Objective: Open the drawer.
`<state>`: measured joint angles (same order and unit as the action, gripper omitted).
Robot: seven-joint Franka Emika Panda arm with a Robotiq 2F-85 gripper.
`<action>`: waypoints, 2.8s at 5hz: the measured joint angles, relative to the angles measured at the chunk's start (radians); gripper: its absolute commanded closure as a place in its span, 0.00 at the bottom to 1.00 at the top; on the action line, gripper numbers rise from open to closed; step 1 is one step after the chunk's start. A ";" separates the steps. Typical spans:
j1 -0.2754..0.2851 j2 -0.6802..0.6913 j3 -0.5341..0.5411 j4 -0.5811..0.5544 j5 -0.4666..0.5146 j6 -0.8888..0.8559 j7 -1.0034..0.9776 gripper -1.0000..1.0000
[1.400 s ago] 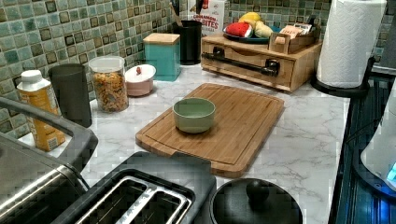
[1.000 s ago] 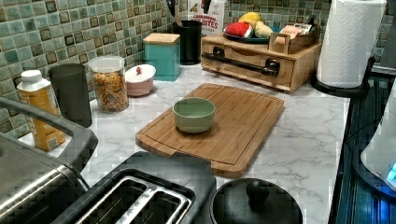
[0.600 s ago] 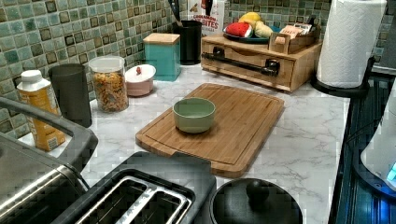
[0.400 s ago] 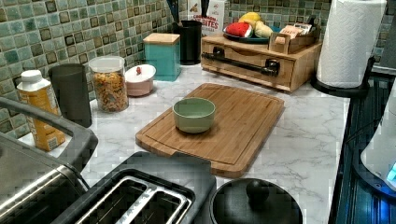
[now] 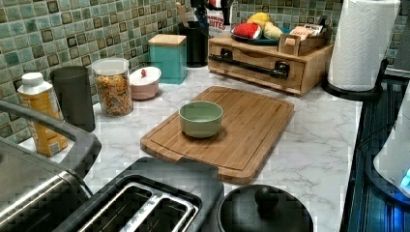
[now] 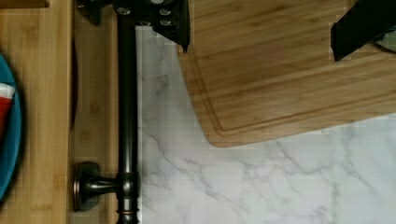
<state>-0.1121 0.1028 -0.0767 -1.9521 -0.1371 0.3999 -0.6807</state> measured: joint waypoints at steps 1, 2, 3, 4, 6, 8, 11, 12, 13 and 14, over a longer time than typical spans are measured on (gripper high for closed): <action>-0.053 0.038 -0.017 -0.003 -0.041 0.039 -0.032 0.00; -0.108 0.072 -0.027 -0.017 -0.104 0.111 -0.032 0.00; -0.142 0.083 -0.040 -0.054 -0.118 0.176 -0.033 0.00; -0.159 0.080 -0.044 -0.087 -0.118 0.194 -0.062 0.00; -0.159 0.072 -0.044 -0.161 -0.115 0.414 -0.096 0.00; -0.153 0.078 -0.044 -0.187 -0.106 0.464 -0.097 0.00; -0.157 0.127 -0.047 -0.206 -0.076 0.605 -0.097 0.00; -0.158 0.141 -0.047 -0.231 -0.076 0.611 -0.097 0.00; -0.159 0.158 -0.047 -0.255 -0.076 0.571 -0.097 0.00; -0.161 0.199 -0.047 -0.263 -0.076 0.580 -0.096 0.00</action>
<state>-0.2727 0.3015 -0.1242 -2.2148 -0.2129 0.9795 -0.7764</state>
